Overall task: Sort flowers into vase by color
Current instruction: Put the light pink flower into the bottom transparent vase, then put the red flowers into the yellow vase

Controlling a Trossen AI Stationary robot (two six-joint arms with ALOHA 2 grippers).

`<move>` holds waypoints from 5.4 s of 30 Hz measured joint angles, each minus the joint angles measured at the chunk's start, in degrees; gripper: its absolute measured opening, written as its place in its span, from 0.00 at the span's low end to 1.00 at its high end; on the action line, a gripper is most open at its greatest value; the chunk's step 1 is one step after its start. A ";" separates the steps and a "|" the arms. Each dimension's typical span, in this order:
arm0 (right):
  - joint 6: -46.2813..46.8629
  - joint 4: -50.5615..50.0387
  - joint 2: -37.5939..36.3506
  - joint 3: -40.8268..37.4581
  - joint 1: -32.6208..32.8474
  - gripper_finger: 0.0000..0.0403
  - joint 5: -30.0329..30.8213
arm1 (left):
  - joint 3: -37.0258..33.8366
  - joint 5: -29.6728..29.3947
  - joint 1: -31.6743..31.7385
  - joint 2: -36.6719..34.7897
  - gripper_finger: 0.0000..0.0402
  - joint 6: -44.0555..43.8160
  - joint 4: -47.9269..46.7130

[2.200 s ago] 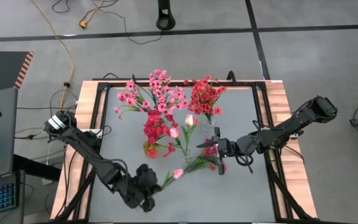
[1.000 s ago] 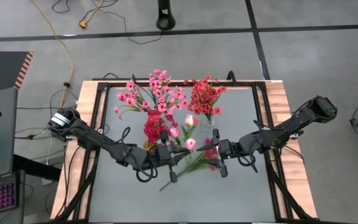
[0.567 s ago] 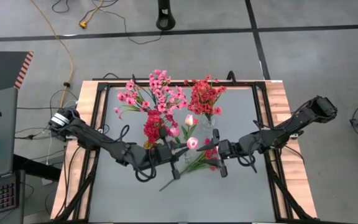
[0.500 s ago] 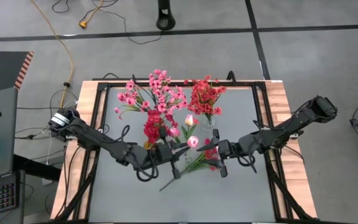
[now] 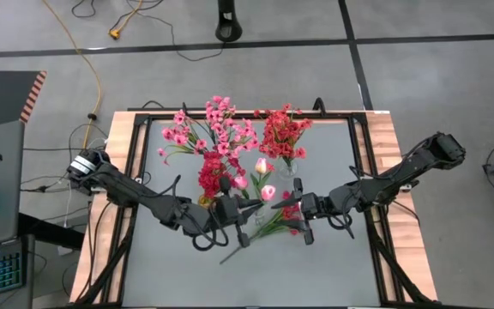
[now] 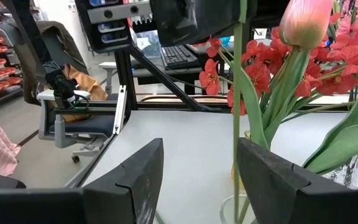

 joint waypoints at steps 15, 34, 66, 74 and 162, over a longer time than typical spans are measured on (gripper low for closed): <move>0.00 0.04 0.00 0.00 -0.04 0.57 0.09 | 0.00 -4.80 1.17 -0.01 0.26 -4.48 -5.11; -0.02 -1.41 -0.88 0.00 -0.03 0.57 0.17 | 0.00 -5.48 -3.67 -0.04 0.39 4.46 -4.91; 0.12 -24.25 -16.87 0.00 12.20 0.57 0.20 | -0.27 7.98 -8.14 8.23 0.39 -34.25 -21.76; 0.10 -24.26 -16.92 0.00 12.88 0.57 0.20 | 1.25 6.53 -6.91 17.27 0.39 -38.44 -21.88; 2.49 -23.76 -17.00 4.17 21.93 0.57 4.68 | 40.41 -11.43 -19.59 24.63 0.00 -39.00 -64.80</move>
